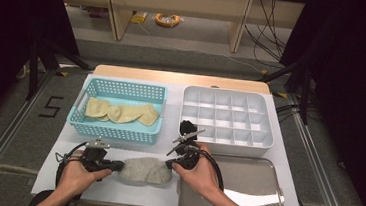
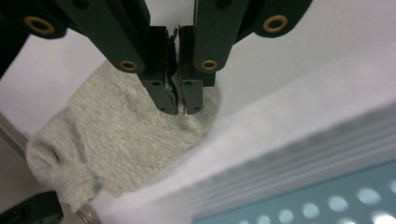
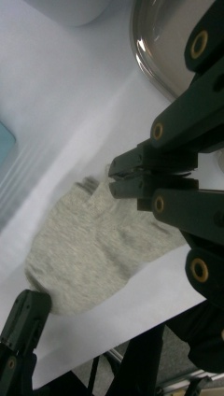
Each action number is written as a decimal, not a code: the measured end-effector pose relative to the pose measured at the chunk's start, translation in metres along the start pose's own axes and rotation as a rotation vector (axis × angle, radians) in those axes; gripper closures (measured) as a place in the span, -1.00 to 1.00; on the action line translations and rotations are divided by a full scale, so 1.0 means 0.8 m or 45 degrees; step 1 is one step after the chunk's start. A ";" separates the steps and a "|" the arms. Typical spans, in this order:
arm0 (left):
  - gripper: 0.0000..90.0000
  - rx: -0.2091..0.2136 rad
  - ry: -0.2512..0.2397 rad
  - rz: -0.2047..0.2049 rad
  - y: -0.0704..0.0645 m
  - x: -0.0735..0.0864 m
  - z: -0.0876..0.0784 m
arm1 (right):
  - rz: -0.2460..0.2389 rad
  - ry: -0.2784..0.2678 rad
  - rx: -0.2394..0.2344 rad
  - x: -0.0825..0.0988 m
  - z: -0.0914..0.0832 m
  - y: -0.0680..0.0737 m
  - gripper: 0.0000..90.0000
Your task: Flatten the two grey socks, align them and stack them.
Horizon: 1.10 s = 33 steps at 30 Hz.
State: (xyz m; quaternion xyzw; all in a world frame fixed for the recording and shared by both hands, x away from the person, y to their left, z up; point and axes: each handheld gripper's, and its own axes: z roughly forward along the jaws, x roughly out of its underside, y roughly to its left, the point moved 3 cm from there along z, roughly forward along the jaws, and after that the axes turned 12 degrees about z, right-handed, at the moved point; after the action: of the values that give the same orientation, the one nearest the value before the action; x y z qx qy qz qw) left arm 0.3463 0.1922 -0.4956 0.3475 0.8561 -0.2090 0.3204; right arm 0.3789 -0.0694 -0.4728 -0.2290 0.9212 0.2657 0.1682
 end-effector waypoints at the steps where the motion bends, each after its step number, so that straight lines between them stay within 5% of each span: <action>1: 0.85 0.007 0.004 -0.011 -0.002 0.000 -0.001 | -0.012 -0.002 0.022 0.000 0.000 -0.001 0.95; 4: 0.65 -0.014 -0.065 -0.040 -0.001 -0.004 -0.008 | -0.015 0.008 0.024 0.002 -0.001 -0.002 0.90; 9: 0.37 -0.047 -0.091 -0.031 0.007 -0.010 -0.012 | 0.017 -0.025 0.041 0.001 -0.014 0.000 0.85; 12: 0.32 -0.013 -0.078 -0.083 0.009 -0.008 -0.006 | 0.021 -0.061 0.031 -0.001 -0.021 -0.002 0.82; 15: 0.27 0.000 -0.052 -0.080 0.011 -0.006 -0.003 | 0.010 -0.098 0.011 -0.003 -0.025 -0.007 0.79; 21: 0.20 0.032 -0.079 -0.093 0.006 -0.009 0.003 | 0.095 -0.144 -0.005 -0.005 -0.038 -0.024 0.69; 33: 0.17 0.003 -0.155 -0.114 0.010 -0.012 0.004 | 0.114 -0.163 -0.045 0.001 -0.040 -0.028 0.60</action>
State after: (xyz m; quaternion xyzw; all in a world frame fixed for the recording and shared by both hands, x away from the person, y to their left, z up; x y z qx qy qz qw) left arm 0.3588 0.1908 -0.4924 0.2958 0.8494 -0.2448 0.3620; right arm 0.3841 -0.1046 -0.4569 -0.1731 0.9131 0.3034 0.2104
